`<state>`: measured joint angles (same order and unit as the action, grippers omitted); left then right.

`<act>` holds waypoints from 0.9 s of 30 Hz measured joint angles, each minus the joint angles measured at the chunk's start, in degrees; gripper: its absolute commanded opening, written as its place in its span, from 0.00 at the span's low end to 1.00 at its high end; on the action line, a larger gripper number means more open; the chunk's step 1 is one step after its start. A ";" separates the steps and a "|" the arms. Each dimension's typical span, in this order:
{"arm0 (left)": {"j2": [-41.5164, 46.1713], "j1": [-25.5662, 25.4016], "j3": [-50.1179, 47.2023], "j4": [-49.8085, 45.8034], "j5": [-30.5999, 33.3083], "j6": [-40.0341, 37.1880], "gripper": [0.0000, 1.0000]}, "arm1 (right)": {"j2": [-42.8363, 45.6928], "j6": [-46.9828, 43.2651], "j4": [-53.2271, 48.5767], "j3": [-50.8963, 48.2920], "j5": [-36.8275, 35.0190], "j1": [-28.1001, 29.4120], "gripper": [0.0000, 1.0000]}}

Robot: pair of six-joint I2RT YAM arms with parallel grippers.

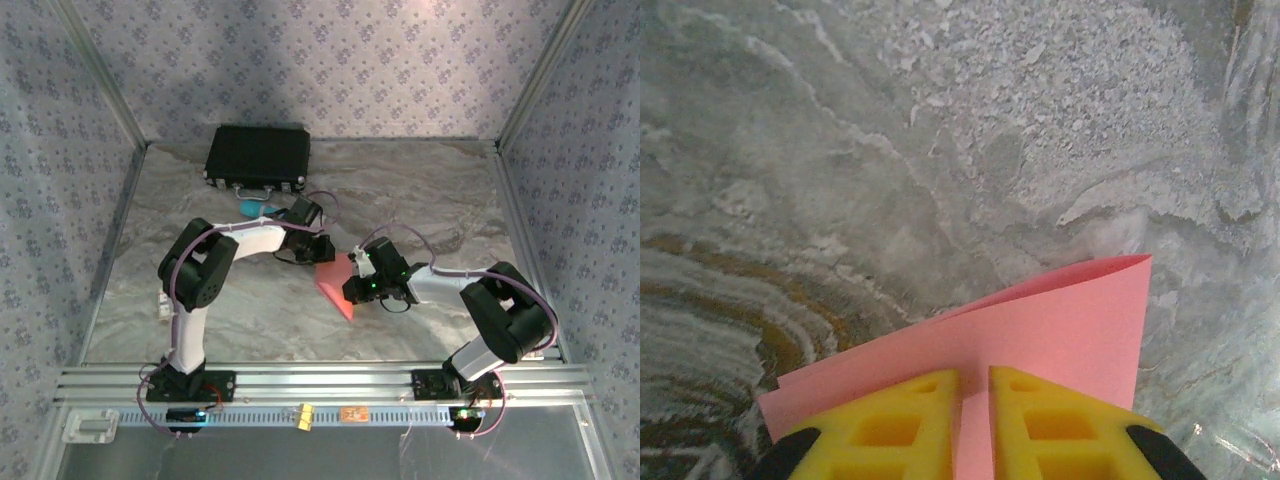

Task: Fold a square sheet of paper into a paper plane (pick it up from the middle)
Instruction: Third fold the triangle at the center of the table.

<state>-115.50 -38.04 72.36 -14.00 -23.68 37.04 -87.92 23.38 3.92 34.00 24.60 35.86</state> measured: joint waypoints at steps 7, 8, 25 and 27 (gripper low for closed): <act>-0.98 -0.22 1.70 -1.51 -0.35 -1.92 0.15 | 0.00 -1.88 -2.21 1.27 0.46 -0.15 0.00; -0.98 -0.22 1.75 -1.57 -0.35 -2.10 0.15 | -0.04 -2.16 -2.36 1.53 0.44 -0.26 0.00; -1.20 -0.22 2.16 -2.12 -0.11 -2.03 0.15 | -2.23 -4.37 -2.40 2.27 0.24 -0.35 0.00; -1.20 -0.22 2.16 -2.12 -0.11 -1.88 0.15 | -2.23 -4.37 -2.40 2.27 0.24 -0.35 0.00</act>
<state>-116.71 -38.26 74.52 -16.12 -23.79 35.16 -90.15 19.00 1.52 36.27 24.84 35.51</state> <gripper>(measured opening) 0.148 0.051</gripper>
